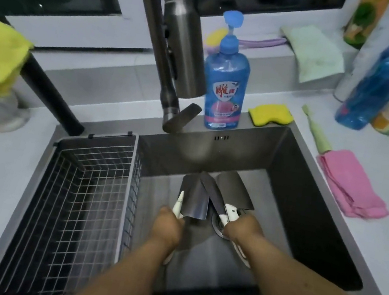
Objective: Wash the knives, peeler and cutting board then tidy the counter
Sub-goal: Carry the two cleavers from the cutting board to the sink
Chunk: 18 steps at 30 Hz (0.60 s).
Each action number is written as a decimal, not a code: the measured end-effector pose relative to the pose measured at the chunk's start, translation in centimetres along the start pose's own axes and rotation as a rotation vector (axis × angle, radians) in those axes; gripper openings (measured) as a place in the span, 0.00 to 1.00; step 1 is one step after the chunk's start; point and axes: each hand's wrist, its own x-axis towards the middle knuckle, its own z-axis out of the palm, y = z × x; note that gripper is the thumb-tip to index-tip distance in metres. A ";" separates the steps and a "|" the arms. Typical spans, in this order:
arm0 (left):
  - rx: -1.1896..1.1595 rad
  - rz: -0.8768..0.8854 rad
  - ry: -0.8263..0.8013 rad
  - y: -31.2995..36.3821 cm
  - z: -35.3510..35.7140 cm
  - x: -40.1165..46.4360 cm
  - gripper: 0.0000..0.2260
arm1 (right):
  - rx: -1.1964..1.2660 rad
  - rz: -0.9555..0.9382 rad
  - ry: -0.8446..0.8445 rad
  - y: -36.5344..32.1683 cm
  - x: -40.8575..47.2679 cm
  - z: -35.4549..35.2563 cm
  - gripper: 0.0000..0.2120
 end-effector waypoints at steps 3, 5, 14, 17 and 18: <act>-0.068 -0.030 -0.010 -0.5 1.5 1.1 0.09 | -0.013 -0.011 -0.024 0.7 1.3 1.1 0.23; -0.095 -0.052 -0.011 -1.0 2.5 1.6 0.10 | 0.031 -0.024 -0.032 1.3 2.3 2.3 0.22; -0.085 -0.112 -0.063 -3.1 4.7 3.5 0.10 | 0.166 0.118 -0.005 3.3 6.2 6.4 0.19; -0.035 -0.132 -0.127 -3.7 5.1 4.2 0.11 | 0.078 0.162 -0.036 3.0 6.7 6.6 0.21; -0.023 -0.135 -0.143 -3.8 5.2 4.4 0.11 | 0.026 0.188 -0.039 3.1 6.9 6.7 0.22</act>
